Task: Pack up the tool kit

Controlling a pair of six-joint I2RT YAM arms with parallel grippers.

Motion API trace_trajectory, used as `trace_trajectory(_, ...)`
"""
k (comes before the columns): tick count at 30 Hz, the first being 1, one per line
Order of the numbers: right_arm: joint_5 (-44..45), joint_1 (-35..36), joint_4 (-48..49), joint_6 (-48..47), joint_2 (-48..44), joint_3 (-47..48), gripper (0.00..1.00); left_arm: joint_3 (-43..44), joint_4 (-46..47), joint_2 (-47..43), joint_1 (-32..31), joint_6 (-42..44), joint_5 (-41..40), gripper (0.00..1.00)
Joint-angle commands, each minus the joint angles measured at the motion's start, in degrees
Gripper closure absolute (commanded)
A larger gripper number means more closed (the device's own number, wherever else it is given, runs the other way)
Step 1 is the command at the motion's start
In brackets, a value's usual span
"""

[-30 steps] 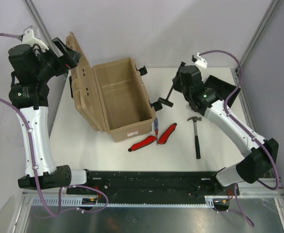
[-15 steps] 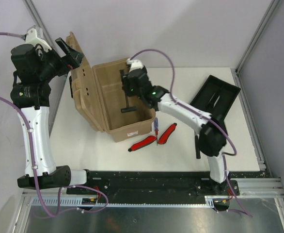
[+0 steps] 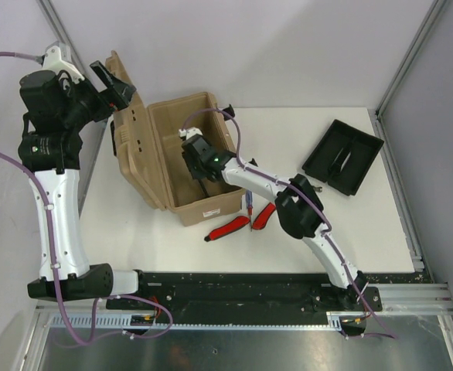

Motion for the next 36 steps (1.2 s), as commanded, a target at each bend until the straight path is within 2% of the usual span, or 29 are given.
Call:
trace_trajectory(1, 1.3, -0.1, -2.8, -1.4, 1.5, 6.9, 0.56, 0.1, 1.4, -0.6, -0.5, 0.4, 0.5, 0.01)
trace_trajectory(3, 1.7, -0.4, -2.9, -0.7, 0.7, 7.6, 0.45, 0.0, 1.4, -0.6, -0.5, 0.4, 0.4, 0.00)
trace_trajectory(5, 1.7, -0.8, -2.5, 0.0, -1.0, 7.6, 0.40, 0.3, 1.4, -0.6, -0.5, 0.4, 0.4, 0.00)
trace_trajectory(10, 2.8, -1.4, -2.0, 0.3, -8.2, 7.4, 0.37, 3.5, 1.3, -0.4, -0.6, 0.7, 1.4, 0.00)
trace_trajectory(13, 3.9, -2.1, -0.5, 0.9, -15.5, 4.5, 0.37, 3.9, 1.3, -0.4, -0.7, 0.9, 1.9, 0.01)
trace_trajectory(16, 6.1, -3.4, 3.5, 1.7, -25.4, -3.5, 0.35, 3.5, 1.3, -0.6, -0.6, 0.9, 2.4, 0.01)
trace_trajectory(19, 9.3, -6.1, 6.6, 4.1, -35.4, -16.0, 0.33, 3.2, 1.3, -0.6, -0.6, 0.9, 2.6, 0.01)
trace_trajectory(24, 13.8, -15.0, 2.1, 13.4, -47.3, -32.4, 0.32, 3.0, 1.3, -0.6, -0.6, 0.7, 2.9, 0.00)
trace_trajectory(30, 17.1, -23.4, -10.5, 25.0, -50.5, -43.6, 0.32, 2.7, 1.3, -0.4, -0.6, 0.5, 3.1, 0.01)
trace_trajectory(36, 14.4, -29.0, -12.3, 30.0, -52.3, -56.7, 0.29, 1.7, 1.4, -0.8, -0.7, 0.6, 3.1, 0.01)
